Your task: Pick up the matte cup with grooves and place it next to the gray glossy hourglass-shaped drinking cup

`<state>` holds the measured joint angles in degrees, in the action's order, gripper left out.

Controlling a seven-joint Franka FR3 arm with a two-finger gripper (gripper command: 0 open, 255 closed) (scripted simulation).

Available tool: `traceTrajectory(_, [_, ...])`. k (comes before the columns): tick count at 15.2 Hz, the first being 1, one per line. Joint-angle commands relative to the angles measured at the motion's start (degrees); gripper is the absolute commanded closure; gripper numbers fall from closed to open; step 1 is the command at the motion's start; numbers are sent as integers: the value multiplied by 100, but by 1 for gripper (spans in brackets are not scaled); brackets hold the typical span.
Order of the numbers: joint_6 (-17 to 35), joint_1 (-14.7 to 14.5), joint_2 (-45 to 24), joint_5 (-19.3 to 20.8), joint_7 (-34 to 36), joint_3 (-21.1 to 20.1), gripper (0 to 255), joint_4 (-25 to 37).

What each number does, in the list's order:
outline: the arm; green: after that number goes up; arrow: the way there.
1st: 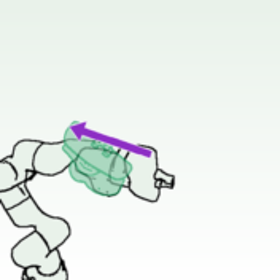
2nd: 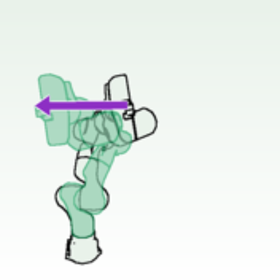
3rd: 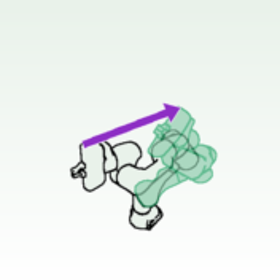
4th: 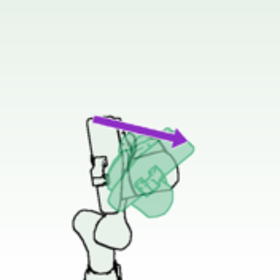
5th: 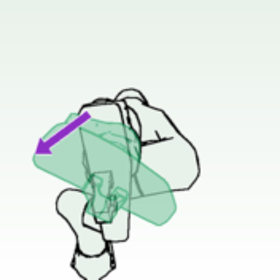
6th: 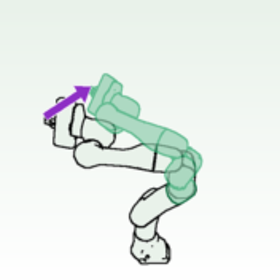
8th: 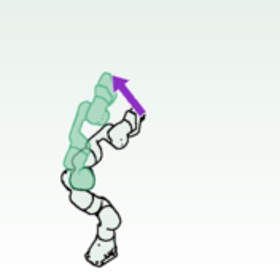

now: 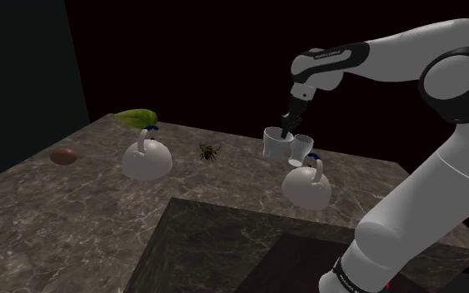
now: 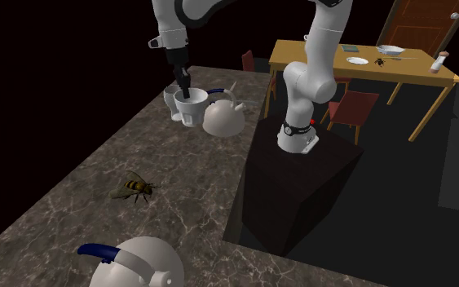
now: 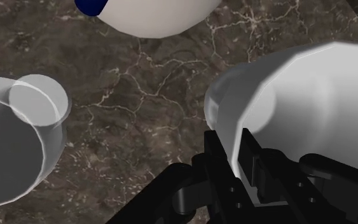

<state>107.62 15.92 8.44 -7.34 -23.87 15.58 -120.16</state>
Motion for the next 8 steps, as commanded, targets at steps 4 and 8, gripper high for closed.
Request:
traceTrajectory(4, [384, -2, -100, -45, -77, 10, 255, -288])
traceTrajectory(8, [684, -4, -203, -91, -145, 19, 255, -495])
